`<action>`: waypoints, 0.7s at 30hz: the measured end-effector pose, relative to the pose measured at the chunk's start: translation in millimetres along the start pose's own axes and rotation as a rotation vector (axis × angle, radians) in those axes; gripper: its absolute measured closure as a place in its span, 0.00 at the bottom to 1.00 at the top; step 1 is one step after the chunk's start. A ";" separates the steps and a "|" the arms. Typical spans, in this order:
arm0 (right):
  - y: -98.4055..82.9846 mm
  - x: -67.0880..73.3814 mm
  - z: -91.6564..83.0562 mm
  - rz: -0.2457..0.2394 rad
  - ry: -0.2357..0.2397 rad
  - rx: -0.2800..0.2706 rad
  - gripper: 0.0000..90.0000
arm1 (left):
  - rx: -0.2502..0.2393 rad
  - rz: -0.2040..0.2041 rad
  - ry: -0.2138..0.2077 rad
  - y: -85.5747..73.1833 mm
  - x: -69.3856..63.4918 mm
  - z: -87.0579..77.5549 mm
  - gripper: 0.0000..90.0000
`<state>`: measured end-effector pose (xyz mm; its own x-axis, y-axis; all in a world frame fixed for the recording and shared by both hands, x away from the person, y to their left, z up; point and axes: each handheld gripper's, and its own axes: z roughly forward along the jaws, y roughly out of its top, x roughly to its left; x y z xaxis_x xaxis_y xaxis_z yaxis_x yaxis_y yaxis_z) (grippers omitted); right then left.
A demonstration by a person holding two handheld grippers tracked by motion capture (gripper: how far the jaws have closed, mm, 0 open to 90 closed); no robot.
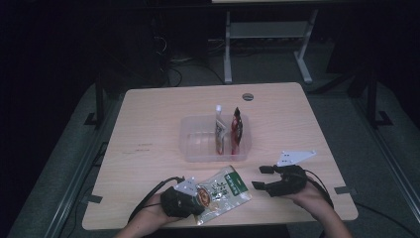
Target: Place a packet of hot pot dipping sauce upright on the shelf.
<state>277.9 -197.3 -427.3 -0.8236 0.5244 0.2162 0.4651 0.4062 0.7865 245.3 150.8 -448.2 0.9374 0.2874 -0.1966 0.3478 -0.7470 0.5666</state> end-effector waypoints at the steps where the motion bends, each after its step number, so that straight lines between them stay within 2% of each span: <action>1: -0.2 -0.4 0.6 0.000 0.001 -0.001 0.38 | 0.000 -0.003 0.001 -0.7 1.5 0.4 0.99; 2: -0.4 -0.3 1.0 0.001 0.000 0.000 0.38 | -0.003 -0.015 -0.001 -1.4 2.6 0.1 0.99; 9: 0.2 1.8 1.9 -0.008 0.007 0.004 0.38 | 0.002 -0.029 0.057 -3.5 11.8 -2.3 0.99; 16: -0.2 1.0 4.8 -0.002 0.013 0.017 0.38 | 0.009 -0.025 0.143 -0.7 25.5 -2.7 0.99; 21: -0.3 1.7 6.1 -0.011 0.013 0.021 0.38 | -0.011 -0.047 0.161 3.9 36.2 -2.7 0.95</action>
<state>278.3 -192.0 -430.8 -0.8330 0.5097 0.2152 0.4624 0.4277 0.7768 280.5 159.9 -450.9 0.9051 0.4151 -0.0926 0.3902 -0.7239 0.5689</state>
